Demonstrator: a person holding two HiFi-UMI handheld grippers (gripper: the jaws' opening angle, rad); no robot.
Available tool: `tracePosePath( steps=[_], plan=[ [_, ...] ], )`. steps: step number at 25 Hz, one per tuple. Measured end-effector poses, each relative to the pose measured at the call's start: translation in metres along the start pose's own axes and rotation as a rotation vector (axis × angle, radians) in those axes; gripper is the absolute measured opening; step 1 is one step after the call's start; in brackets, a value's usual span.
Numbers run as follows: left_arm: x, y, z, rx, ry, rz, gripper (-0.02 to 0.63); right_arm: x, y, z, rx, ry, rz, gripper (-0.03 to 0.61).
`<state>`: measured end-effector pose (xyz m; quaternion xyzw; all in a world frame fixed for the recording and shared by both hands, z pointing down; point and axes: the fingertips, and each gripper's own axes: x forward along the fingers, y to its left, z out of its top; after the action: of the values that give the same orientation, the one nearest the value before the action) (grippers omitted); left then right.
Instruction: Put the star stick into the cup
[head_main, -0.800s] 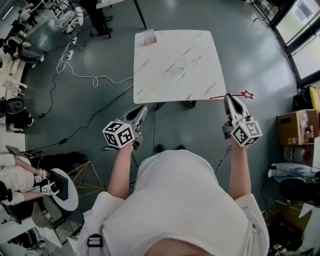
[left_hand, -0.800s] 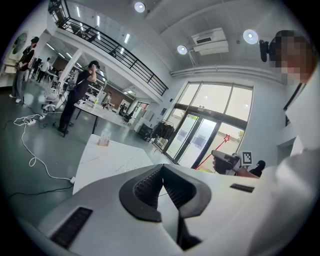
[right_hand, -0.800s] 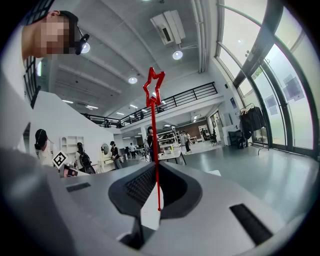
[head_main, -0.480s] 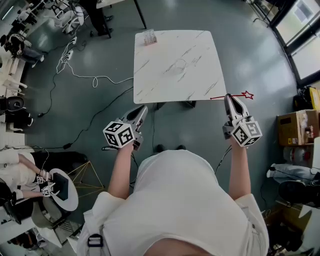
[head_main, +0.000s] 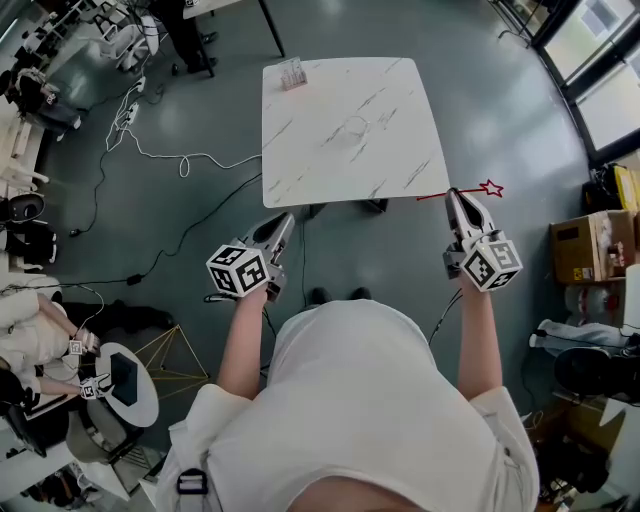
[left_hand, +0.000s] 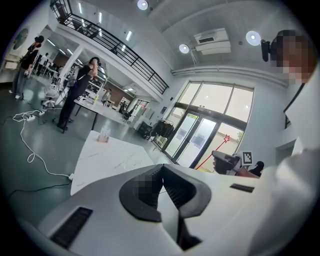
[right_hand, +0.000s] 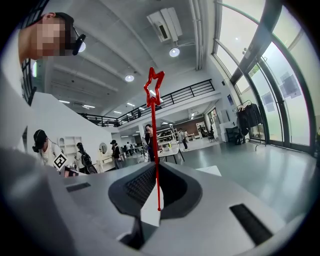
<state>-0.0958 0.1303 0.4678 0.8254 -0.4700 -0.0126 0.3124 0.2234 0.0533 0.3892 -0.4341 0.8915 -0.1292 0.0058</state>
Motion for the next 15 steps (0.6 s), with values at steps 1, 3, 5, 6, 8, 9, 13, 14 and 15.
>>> tracePosePath(
  steps=[1, 3, 5, 6, 8, 9, 13, 14, 15],
  plan=[
    [0.001, 0.000, -0.001, -0.003, 0.002, -0.004, 0.014, -0.001, 0.000, -0.001, -0.002, 0.005, -0.004, 0.034],
    [0.000, 0.002, -0.005, -0.010, 0.006, -0.010, 0.014, -0.002, 0.002, -0.003, -0.003, 0.011, -0.014, 0.034],
    [-0.002, 0.005, -0.009, -0.019, 0.010, -0.014, 0.014, -0.004, 0.005, -0.004, -0.006, 0.016, -0.024, 0.034],
    [-0.003, 0.006, -0.011, -0.024, 0.010, -0.016, 0.014, -0.004, 0.006, -0.004, -0.008, 0.018, -0.027, 0.034],
    [-0.005, 0.009, -0.014, -0.031, 0.010, -0.020, 0.014, -0.005, 0.008, -0.005, -0.010, 0.024, -0.032, 0.034],
    [-0.005, 0.010, -0.015, -0.034, 0.010, -0.022, 0.014, -0.005, 0.008, -0.005, -0.009, 0.026, -0.036, 0.034],
    [-0.009, 0.018, -0.016, -0.046, 0.016, -0.034, 0.014, -0.003, 0.015, -0.008, -0.006, 0.032, -0.054, 0.034],
    [-0.010, 0.020, -0.016, -0.047, 0.018, -0.037, 0.014, -0.002, 0.017, -0.010, -0.005, 0.035, -0.057, 0.034],
    [-0.011, 0.023, -0.017, -0.047, 0.021, -0.039, 0.014, -0.001, 0.020, -0.012, -0.004, 0.039, -0.060, 0.034]
  ],
)
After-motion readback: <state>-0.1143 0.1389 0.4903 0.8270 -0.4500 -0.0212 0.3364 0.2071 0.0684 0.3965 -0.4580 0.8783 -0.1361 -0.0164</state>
